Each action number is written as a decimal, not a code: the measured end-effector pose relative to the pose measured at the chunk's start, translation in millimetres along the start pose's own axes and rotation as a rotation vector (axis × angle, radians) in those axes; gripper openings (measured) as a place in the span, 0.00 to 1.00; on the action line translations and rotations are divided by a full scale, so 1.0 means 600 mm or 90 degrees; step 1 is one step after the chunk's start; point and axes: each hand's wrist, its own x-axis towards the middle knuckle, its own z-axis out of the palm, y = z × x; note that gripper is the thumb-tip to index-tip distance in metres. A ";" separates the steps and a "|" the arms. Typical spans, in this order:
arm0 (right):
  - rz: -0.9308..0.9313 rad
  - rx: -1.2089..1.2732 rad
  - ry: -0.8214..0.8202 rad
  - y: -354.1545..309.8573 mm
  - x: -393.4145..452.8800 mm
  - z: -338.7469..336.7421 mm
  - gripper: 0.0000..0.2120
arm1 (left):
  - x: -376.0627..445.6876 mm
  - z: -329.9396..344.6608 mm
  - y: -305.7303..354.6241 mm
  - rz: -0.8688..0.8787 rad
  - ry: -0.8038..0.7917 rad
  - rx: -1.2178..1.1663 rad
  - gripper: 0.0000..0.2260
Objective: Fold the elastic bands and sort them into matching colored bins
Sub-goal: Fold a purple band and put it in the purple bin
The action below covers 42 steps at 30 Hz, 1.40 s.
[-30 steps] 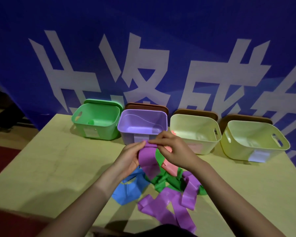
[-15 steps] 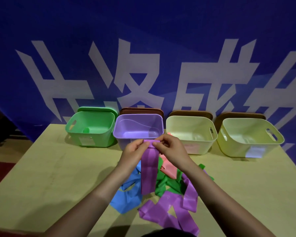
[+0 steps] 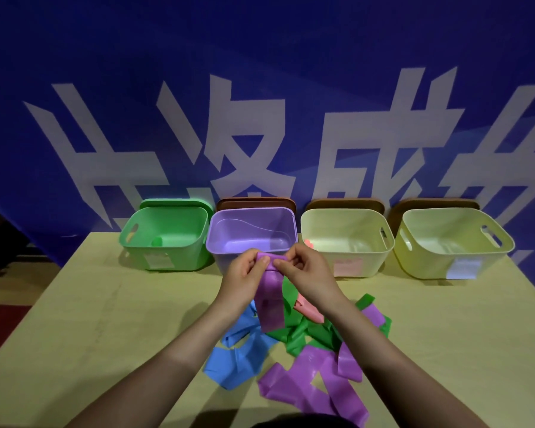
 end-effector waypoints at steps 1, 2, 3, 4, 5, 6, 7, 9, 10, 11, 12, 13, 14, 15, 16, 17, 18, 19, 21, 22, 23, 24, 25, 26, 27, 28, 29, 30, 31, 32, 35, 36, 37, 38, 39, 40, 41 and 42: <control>-0.021 -0.024 0.012 -0.001 -0.002 0.005 0.13 | -0.003 0.000 0.001 0.014 0.003 0.004 0.14; -0.043 -0.037 0.020 -0.003 -0.006 0.008 0.14 | -0.006 0.000 0.003 0.024 0.008 0.008 0.13; -0.061 -0.035 0.026 -0.004 -0.009 0.011 0.14 | -0.010 0.000 0.005 0.030 0.013 0.005 0.10; -0.071 -0.019 0.029 -0.005 -0.011 0.013 0.13 | -0.012 -0.002 0.007 0.031 0.022 -0.002 0.09; -0.075 0.008 0.029 -0.007 -0.012 0.014 0.11 | -0.013 -0.004 0.009 0.027 0.038 -0.017 0.08; -0.074 0.039 0.024 -0.009 -0.012 0.014 0.10 | -0.014 -0.005 0.011 0.016 0.055 -0.042 0.08; -0.073 0.067 0.017 -0.010 -0.011 0.014 0.10 | -0.015 -0.006 0.011 -0.001 0.070 -0.074 0.08; -0.066 0.096 0.001 -0.008 -0.006 0.014 0.10 | -0.021 -0.008 0.012 -0.051 0.079 -0.163 0.07; -0.064 0.101 -0.010 -0.006 -0.004 0.014 0.09 | -0.025 -0.008 0.012 -0.082 0.076 -0.210 0.07; -0.063 0.107 -0.019 -0.004 -0.003 0.014 0.08 | -0.031 -0.007 0.013 -0.110 0.073 -0.252 0.07; -0.062 0.115 -0.023 -0.001 -0.004 0.014 0.07 | -0.036 -0.008 0.011 -0.130 0.072 -0.276 0.07; -0.061 0.125 -0.023 0.000 -0.005 0.015 0.06 | -0.042 -0.008 0.008 -0.142 0.072 -0.277 0.07; -0.056 0.133 -0.018 0.003 -0.005 0.014 0.06 | -0.047 -0.008 0.005 -0.152 0.073 -0.262 0.06; -0.048 0.140 -0.013 0.005 -0.006 0.014 0.05 | -0.050 -0.008 0.001 -0.160 0.074 -0.243 0.06; -0.040 0.144 -0.012 0.007 -0.008 0.015 0.05 | -0.053 -0.009 -0.002 -0.165 0.082 -0.230 0.06; -0.034 0.147 -0.011 0.009 -0.010 0.016 0.06 | -0.053 -0.009 -0.007 -0.168 0.091 -0.225 0.06; -0.035 0.147 -0.011 0.012 -0.013 0.017 0.07 | -0.053 -0.008 -0.010 -0.176 0.101 -0.226 0.06; -0.044 0.138 -0.010 0.015 -0.016 0.017 0.07 | -0.052 -0.006 -0.011 -0.184 0.111 -0.228 0.06; -0.097 0.074 0.000 0.019 -0.022 0.013 0.08 | -0.051 0.001 -0.012 -0.206 0.116 -0.238 0.08; -0.141 0.022 0.004 0.022 -0.023 0.007 0.07 | -0.050 0.005 -0.014 -0.219 0.109 -0.250 0.09; -0.198 -0.046 0.006 0.024 -0.022 -0.001 0.06 | -0.049 0.009 -0.016 -0.231 0.097 -0.263 0.10; -0.263 -0.122 0.002 0.027 -0.020 -0.010 0.05 | -0.049 0.012 -0.019 -0.242 0.082 -0.272 0.10; -0.322 -0.190 -0.009 0.030 -0.017 -0.019 0.05 | -0.048 0.016 -0.021 -0.250 0.069 -0.279 0.10; -0.366 -0.238 -0.028 0.031 -0.016 -0.028 0.05 | -0.047 0.019 -0.023 -0.255 0.062 -0.286 0.09; -0.396 -0.270 -0.050 0.030 -0.014 -0.035 0.06 | -0.045 0.022 -0.026 -0.258 0.059 -0.297 0.09; -0.422 -0.293 -0.072 0.029 -0.012 -0.043 0.07 | -0.043 0.026 -0.028 -0.259 0.055 -0.307 0.09; -0.444 -0.307 -0.091 0.027 -0.009 -0.049 0.09 | -0.041 0.029 -0.029 -0.259 0.049 -0.319 0.10; -0.462 -0.320 -0.109 0.024 -0.006 -0.055 0.10 | -0.038 0.031 -0.029 -0.258 0.038 -0.333 0.11; -0.482 -0.334 -0.121 0.023 -0.002 -0.061 0.10 | -0.035 0.034 -0.028 -0.261 0.019 -0.351 0.12; -0.501 -0.348 -0.129 0.023 0.003 -0.067 0.11 | -0.033 0.035 -0.027 -0.269 -0.002 -0.368 0.14; -0.528 -0.361 -0.137 0.024 0.016 -0.083 0.11 | -0.020 0.036 -0.027 -0.262 -0.040 -0.375 0.15; -0.533 -0.359 -0.145 0.023 0.018 -0.087 0.12 | -0.017 0.037 -0.026 -0.252 -0.045 -0.367 0.16; -0.536 -0.360 -0.159 0.021 0.022 -0.091 0.12 | -0.015 0.038 -0.024 -0.239 -0.043 -0.359 0.15; -0.538 -0.364 -0.174 0.018 0.024 -0.093 0.12 | -0.013 0.039 -0.022 -0.224 -0.032 -0.351 0.13; -0.538 -0.367 -0.186 0.016 0.027 -0.094 0.13 | -0.011 0.039 -0.022 -0.211 -0.016 -0.347 0.12; -0.534 -0.365 -0.193 0.014 0.028 -0.095 0.13 | -0.008 0.039 -0.023 -0.201 -0.001 -0.345 0.11; -0.520 -0.352 -0.194 0.014 0.030 -0.096 0.13 | -0.005 0.039 -0.024 -0.193 0.006 -0.344 0.10; -0.494 -0.325 -0.189 0.015 0.029 -0.097 0.14 | -0.003 0.038 -0.025 -0.188 0.009 -0.342 0.10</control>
